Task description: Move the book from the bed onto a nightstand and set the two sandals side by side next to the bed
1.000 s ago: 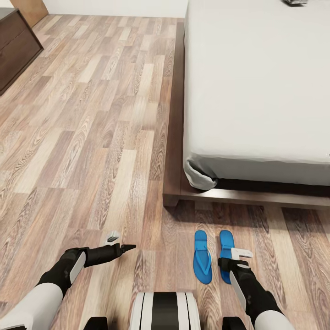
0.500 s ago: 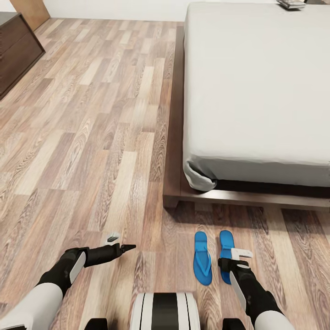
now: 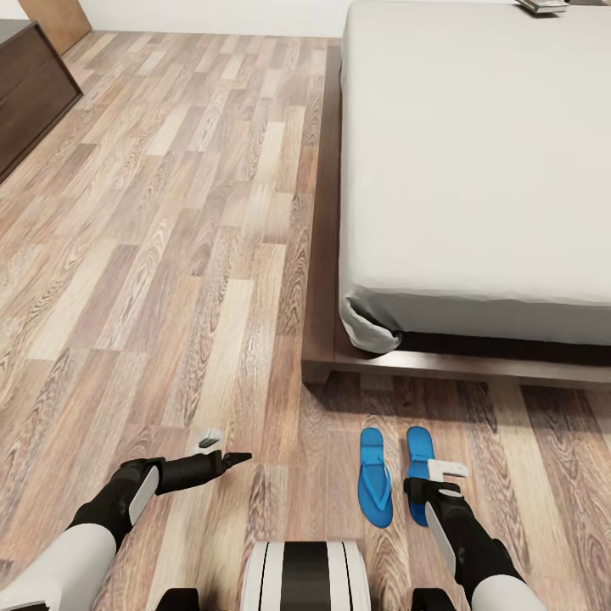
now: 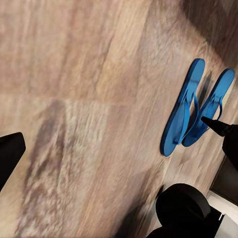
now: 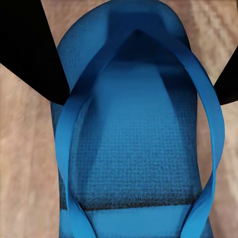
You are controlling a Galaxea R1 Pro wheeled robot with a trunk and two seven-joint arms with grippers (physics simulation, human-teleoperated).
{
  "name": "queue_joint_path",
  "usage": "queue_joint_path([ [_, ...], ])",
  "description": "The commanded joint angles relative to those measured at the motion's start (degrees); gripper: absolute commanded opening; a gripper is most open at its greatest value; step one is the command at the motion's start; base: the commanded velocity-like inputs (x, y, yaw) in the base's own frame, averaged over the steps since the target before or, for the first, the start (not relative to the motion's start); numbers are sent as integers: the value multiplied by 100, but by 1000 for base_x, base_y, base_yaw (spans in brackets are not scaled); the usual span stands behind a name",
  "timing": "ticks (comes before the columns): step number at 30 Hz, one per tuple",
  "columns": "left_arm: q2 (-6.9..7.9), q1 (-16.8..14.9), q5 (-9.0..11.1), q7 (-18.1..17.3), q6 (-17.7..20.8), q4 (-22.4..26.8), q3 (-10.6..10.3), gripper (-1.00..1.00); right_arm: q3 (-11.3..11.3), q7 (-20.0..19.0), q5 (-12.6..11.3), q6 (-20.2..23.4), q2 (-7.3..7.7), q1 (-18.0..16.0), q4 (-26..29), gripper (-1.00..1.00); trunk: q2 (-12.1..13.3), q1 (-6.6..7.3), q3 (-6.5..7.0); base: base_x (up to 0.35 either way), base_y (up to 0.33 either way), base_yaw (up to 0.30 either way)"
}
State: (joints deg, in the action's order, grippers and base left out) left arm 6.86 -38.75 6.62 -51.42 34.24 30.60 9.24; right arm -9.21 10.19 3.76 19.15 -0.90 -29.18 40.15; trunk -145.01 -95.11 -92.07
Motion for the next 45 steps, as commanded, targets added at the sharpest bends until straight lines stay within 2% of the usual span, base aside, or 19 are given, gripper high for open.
queue_joint_path([
  [1, 0, -2, 24, -8, 39, -1, 8, 100, -20, -9, 37, 36, -6, -1, 10, -100, -1, 1, -3, 0, 0, 0],
  [16, 0, -1, 24, -8, 39, -3, 8, 100, -20, -8, 39, 36, -11, 0, 10, -100, -1, 1, -3, 0, 0, 0],
  [17, 0, -1, 24, -8, 39, -3, 8, 100, -20, -8, 38, 36, -13, 0, 10, 100, -1, 1, -3, 0, 0, 0],
  [32, 0, -1, 24, -8, 39, -5, 8, 100, -20, -9, 37, 74, -6, 0, 19, 100, -1, 1, -3, 0, 0, 0],
  [45, 0, -1, 24, -8, 39, -2, 8, 100, -13, -9, 37, 88, -6, 0, 24, 100, 16, 34, 285, 0, 0, 0],
])
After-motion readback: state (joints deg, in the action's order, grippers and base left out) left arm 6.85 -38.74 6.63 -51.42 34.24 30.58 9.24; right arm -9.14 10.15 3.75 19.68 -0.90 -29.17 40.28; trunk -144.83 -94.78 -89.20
